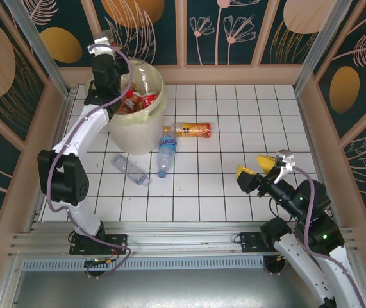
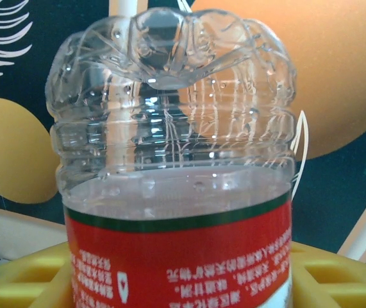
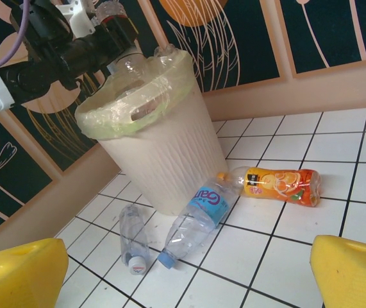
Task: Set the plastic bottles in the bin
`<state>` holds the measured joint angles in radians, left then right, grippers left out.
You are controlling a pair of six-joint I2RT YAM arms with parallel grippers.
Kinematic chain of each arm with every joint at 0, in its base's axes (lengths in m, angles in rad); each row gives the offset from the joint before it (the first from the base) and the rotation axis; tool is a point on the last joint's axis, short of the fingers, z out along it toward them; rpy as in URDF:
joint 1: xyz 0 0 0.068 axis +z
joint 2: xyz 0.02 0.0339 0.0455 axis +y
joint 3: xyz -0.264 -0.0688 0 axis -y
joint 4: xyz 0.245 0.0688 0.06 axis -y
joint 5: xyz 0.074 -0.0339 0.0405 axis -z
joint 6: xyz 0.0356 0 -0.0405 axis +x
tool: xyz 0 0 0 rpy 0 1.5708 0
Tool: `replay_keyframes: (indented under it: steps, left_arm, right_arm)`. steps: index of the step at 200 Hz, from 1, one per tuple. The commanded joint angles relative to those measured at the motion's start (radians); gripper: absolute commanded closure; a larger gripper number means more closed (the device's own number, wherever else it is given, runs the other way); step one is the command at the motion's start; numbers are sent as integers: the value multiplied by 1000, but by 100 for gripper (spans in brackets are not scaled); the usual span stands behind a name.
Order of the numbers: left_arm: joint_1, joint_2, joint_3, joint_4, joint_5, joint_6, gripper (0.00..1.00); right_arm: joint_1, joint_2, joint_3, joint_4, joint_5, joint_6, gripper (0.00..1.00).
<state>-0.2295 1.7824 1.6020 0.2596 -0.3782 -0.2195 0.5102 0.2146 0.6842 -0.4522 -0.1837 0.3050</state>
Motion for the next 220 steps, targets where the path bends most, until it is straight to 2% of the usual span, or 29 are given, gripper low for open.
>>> replay_keyframes:
  steps: [1,45,80,101,153,190,220]
  left_arm:
    - [-10,55,-47,-21,-6,-36,41]
    - [-21,90,2,-48,-21,-26,42]
    - [-22,108,84,-152,-40,-116,47]
    - [-22,121,103,-185,-8,-150,48]
    - [-43,138,32,-124,-56,-73,49]
    - [-62,159,7,-111,-84,-41,47]
    - [-62,157,16,-122,-67,-53,39]
  right_arm:
    - [-2,-12,-12,14,-6,7,2]
    - [-2,-9,-12,15,-8,5,2]
    - [-2,-7,-13,15,-5,5,2]
    - [-2,-8,-12,15,-8,5,2]
    - [-2,-11,-12,15,-13,4,2]
    - [-2,-15,-12,15,-8,5,2]
    - [-2,-15,-12,15,-8,5,2]
